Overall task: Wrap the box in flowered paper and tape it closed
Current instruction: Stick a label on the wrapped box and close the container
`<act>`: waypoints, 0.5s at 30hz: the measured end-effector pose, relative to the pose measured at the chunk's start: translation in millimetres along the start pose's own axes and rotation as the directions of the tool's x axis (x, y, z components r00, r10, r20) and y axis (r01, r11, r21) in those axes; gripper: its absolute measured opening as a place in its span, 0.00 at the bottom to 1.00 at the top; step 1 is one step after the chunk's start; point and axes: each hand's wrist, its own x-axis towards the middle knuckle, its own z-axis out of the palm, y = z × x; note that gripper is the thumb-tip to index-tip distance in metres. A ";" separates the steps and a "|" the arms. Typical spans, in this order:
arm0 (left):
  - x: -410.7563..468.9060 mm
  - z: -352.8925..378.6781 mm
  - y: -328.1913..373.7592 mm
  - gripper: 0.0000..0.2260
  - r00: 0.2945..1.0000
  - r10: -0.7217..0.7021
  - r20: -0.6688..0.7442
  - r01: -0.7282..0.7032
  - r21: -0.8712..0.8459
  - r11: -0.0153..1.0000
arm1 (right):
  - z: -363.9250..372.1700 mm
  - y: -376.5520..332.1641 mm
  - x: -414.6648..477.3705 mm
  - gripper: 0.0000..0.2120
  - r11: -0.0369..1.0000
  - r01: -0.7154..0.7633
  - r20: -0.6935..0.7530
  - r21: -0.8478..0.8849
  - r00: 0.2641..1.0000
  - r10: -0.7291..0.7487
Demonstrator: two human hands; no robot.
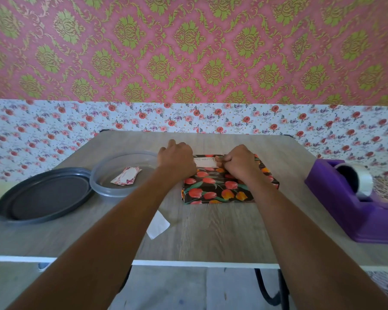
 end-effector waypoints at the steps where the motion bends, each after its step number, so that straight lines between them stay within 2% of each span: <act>1: 0.7 0.1 -1.2 0.10 1.000 -0.005 0.016 0.005 -0.020 1.000 | 0.0 0.9 0.9 0.09 1.000 -0.006 0.015 0.016 1.000 0.006; 6: 2.3 0.2 -5.4 0.12 0.997 -0.060 0.052 0.068 -0.160 0.985 | -1.5 8.6 0.0 0.09 0.972 -0.042 0.056 0.232 0.998 0.030; 9: -2.1 -1.2 -0.1 0.12 0.999 -0.039 0.001 0.039 -0.106 0.994 | -1.6 9.4 -1.2 0.06 0.946 -0.048 0.037 0.320 0.999 0.039; 15: -1.1 7.1 4.1 0.12 0.998 -0.034 -0.055 0.031 -0.050 0.998 | 1.1 1.4 -3.8 0.14 0.979 -0.026 0.002 0.200 1.000 0.026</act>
